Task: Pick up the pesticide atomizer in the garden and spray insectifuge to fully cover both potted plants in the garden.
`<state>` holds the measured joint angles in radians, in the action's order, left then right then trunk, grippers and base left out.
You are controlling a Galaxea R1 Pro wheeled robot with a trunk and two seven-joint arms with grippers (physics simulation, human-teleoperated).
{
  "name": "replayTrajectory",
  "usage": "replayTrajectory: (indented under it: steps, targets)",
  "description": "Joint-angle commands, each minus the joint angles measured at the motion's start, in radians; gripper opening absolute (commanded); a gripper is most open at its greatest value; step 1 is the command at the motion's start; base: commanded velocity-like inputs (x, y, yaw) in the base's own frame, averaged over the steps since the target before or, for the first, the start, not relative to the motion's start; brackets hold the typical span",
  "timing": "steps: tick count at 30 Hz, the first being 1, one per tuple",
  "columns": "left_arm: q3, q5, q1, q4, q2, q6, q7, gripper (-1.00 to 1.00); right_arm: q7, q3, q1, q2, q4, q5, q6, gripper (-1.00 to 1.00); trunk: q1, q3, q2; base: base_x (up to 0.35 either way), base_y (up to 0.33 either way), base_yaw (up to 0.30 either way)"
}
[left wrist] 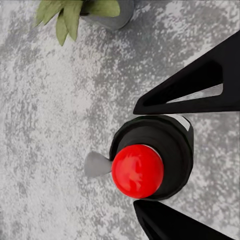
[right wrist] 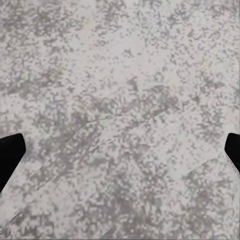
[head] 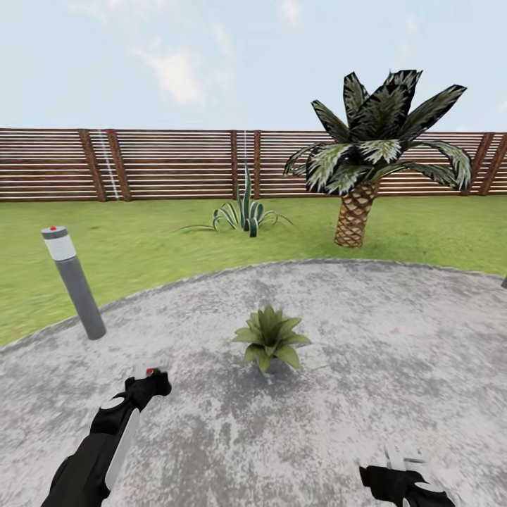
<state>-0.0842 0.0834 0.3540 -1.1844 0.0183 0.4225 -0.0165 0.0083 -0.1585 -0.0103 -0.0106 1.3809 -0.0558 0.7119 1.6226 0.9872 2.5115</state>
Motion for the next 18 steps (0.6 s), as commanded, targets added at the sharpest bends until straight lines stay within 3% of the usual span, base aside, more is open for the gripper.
replayTrajectory:
  steps: [1, 7, 11, 18]
  targets:
    - [0.000, 0.008, 0.000, -0.001, 0.000, 0.005, -0.002, -1.00, 0.001, 0.000, 0.000, 0.000, 0.001, -0.005, 0.005, 1.00, 0.000, 0.001, 0.000, 0.334, 0.000, 0.000]
    - [0.000, 0.008, 0.000, -0.001, 0.000, 0.017, -0.002, -1.00, 0.001, 0.000, 0.000, 0.000, 0.001, -0.005, 0.006, 1.00, 0.000, 0.001, 0.000, 0.292, 0.000, 0.000]
    - [0.001, 0.006, 0.000, -0.003, 0.000, 0.065, -0.002, -1.00, 0.001, 0.000, 0.000, 0.000, 0.001, -0.005, 0.005, 1.00, 0.000, 0.001, 0.000, 0.052, 0.000, 0.000]
    - [0.001, 0.007, 0.000, -0.003, 0.000, 0.079, -0.001, -1.00, 0.001, 0.000, 0.000, 0.000, 0.001, -0.005, 0.006, 1.00, -0.001, -0.007, 0.000, 0.004, 0.000, 0.000]
